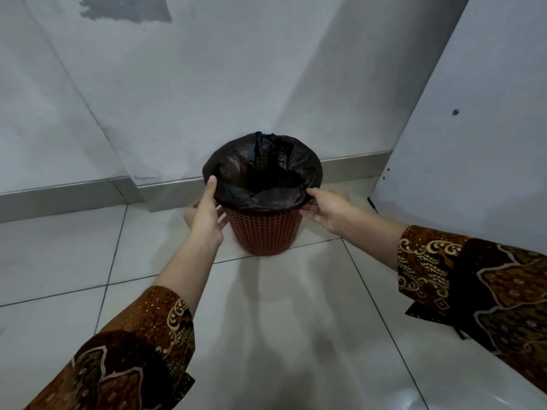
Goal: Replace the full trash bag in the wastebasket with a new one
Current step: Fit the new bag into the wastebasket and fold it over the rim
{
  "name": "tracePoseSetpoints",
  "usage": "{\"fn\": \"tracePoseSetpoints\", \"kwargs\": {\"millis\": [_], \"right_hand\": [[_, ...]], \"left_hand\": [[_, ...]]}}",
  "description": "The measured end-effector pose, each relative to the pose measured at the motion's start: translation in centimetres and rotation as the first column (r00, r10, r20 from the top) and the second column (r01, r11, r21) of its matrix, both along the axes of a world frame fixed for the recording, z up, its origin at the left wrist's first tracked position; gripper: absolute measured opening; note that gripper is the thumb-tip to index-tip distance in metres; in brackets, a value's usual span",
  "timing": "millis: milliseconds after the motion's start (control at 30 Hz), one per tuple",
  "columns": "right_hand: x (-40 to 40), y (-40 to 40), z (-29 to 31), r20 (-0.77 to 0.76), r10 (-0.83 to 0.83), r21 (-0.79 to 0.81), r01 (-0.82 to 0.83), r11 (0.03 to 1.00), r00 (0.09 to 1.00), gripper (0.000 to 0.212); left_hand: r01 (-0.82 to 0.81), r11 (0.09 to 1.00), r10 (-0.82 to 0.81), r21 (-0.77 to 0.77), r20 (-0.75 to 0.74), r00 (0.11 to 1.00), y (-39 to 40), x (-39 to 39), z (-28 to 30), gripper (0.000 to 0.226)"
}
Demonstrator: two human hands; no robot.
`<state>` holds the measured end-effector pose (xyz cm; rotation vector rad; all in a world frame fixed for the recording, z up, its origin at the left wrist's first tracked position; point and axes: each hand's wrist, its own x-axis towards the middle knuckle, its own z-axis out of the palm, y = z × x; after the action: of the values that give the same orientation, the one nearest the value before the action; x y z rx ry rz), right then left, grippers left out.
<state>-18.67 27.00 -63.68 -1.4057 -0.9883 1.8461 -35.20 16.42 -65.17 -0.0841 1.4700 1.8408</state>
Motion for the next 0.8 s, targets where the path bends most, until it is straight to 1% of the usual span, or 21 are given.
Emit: {"fn": "tracePoseSetpoints", "kwargs": {"millis": [67, 133, 167, 233, 300, 367, 433, 533, 600, 667, 800], "right_hand": [[0.1, -0.3, -0.2, -0.013, 0.016, 0.002, -0.016, 1.000, 1.000, 0.010], [-0.1, -0.7, -0.3, -0.026, 0.038, 0.011, -0.038, 0.999, 0.999, 0.006], [-0.2, -1.1, -0.3, -0.031, 0.054, 0.016, -0.053, 0.998, 0.998, 0.005], [-0.6, -2.1, -0.4, -0.043, 0.089, 0.022, -0.088, 0.996, 0.995, 0.011], [-1.0, -3.1, -0.5, -0.044, 0.107, 0.032, -0.106, 0.994, 0.993, 0.014], [-1.2, -3.8, -0.8, -0.037, 0.105, 0.048, -0.103, 0.993, 0.994, 0.021], [-1.1, -4.1, -0.5, -0.020, 0.123, 0.054, -0.122, 0.991, 0.992, 0.027], [-0.3, -3.9, 0.1, 0.046, 0.144, 0.048, -0.147, 0.988, 0.988, 0.037], [0.2, -3.4, 0.4, 0.079, 0.129, 0.032, -0.132, 0.991, 0.989, 0.035], [0.4, -2.7, 0.7, 0.062, 0.126, 0.005, -0.127, 0.992, 0.990, 0.028], [-0.3, -1.4, 1.1, -0.008, 0.109, -0.017, -0.109, 0.994, 0.994, 0.033]], "left_hand": [[-0.003, 1.000, 0.003, -0.021, 0.012, 1.000, -0.1, 1.2, -0.1, 0.062], [0.015, 0.999, -0.013, -0.045, 0.057, 0.998, -0.1, 2.7, -0.3, 0.062], [0.020, 0.997, -0.016, -0.073, 0.062, 0.998, -0.1, 3.4, -0.4, 0.059], [0.049, 0.992, -0.042, -0.115, 0.063, 0.997, 0.0, 4.7, -0.5, 0.049], [0.017, 0.991, -0.010, -0.134, 0.054, 0.999, 0.1, 5.5, -0.4, 0.030], [-0.007, 0.994, 0.014, -0.113, 0.060, 0.998, 0.1, 5.3, -0.2, 0.020], [0.012, 0.997, -0.007, -0.073, 0.068, 0.998, 0.0, 4.7, -0.1, 0.019], [0.028, 0.999, -0.026, -0.029, 0.087, 0.996, -0.2, 4.1, 0.0, 0.006], [-0.005, 1.000, 0.007, -0.024, 0.089, 0.996, -0.4, 4.1, 0.4, 0.009], [-0.023, 0.999, 0.025, -0.025, 0.072, 0.997, -0.5, 4.0, 0.6, 0.016], [-0.010, 0.998, 0.010, -0.056, -0.001, 1.000, -0.6, 3.3, 0.2, 0.025]]}}
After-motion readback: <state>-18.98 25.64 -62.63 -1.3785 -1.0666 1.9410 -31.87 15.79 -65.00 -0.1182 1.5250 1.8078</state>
